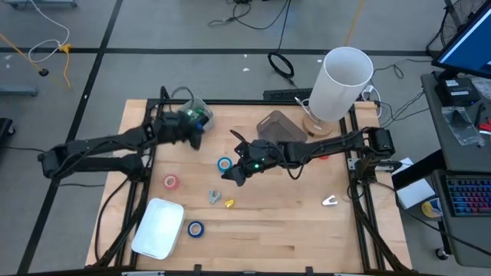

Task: Pick and place Stapler, Stapler remover, tape
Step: Put the blue stapler into the gray bin

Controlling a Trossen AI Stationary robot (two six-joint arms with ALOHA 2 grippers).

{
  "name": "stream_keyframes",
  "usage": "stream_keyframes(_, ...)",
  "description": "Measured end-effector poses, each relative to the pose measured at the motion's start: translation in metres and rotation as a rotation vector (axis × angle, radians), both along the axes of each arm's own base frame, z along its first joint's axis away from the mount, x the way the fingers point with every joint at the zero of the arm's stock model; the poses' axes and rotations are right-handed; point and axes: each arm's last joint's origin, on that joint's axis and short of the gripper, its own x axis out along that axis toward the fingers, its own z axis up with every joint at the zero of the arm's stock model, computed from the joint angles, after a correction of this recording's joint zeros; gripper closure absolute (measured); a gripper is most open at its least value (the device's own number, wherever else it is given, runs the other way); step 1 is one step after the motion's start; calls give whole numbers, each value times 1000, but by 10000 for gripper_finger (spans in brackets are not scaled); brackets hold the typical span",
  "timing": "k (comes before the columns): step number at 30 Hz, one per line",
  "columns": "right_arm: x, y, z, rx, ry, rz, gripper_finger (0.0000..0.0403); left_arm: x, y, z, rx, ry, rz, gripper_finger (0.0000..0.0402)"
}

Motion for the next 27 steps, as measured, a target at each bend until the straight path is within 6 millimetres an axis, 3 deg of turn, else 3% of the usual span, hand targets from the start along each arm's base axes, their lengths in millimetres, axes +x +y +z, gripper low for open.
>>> stream_keyframes(7, 0, 2, 0, 6, -2, -1, 257, -10, 53, 5, 6, 216, 187, 333)
stream_keyframes(16, 1, 2, 2, 6, -20, -3, 258, 14, 111, -9, -103, 539, 169, 331)
stream_keyframes(22, 1, 1, 2, -5, -21, -26, 257, 27, 137, -20, -147, 672, 166, 331)
stream_keyframes(27, 1, 1, 2, -6, -21, -26, 257, 28, 144, -25, -201, 740, 165, 330)
